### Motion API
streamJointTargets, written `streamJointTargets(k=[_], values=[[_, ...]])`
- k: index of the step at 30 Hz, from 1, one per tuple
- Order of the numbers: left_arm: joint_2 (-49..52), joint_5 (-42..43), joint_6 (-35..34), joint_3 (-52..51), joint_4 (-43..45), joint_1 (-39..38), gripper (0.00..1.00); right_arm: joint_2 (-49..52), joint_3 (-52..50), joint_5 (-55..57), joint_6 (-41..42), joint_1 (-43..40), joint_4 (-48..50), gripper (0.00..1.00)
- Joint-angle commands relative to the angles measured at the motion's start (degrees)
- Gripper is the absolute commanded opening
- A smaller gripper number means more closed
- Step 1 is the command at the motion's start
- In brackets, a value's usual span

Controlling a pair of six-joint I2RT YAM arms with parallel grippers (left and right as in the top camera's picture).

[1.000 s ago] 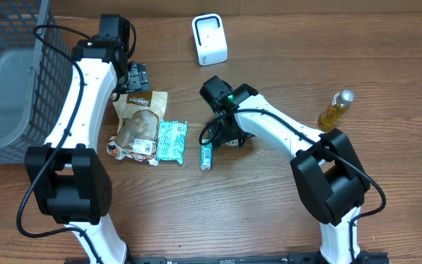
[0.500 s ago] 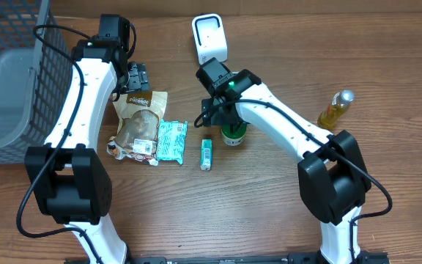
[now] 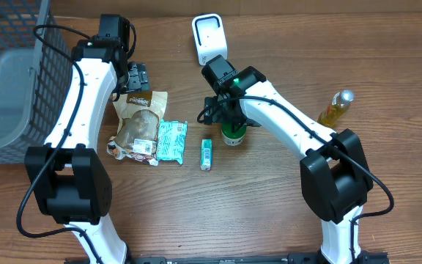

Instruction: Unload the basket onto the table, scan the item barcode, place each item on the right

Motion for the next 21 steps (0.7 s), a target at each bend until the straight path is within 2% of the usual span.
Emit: streamJointTargets(k=[1,8,15,21], values=[[-0.24,-0.76,0.0,0.68,0.09,-0.22,1.0,-0.81,0.92,0.44,6.64,0.11,-0.87,0.99],[-0.24,-0.76,0.0,0.68,0.09,-0.22,1.0,-0.48,0.92,1.4,15.3,0.11,-2.91,0.97],[-0.24,-0.76,0.0,0.68,0.09,-0.22,1.0,-0.48,0.92,0.09,18.08,0.17,-3.63,0.96],[-0.24,-0.76,0.0,0.68,0.09,-0.22,1.0,-0.48,0.92,0.09,18.05,0.17,-3.76,0.83]])
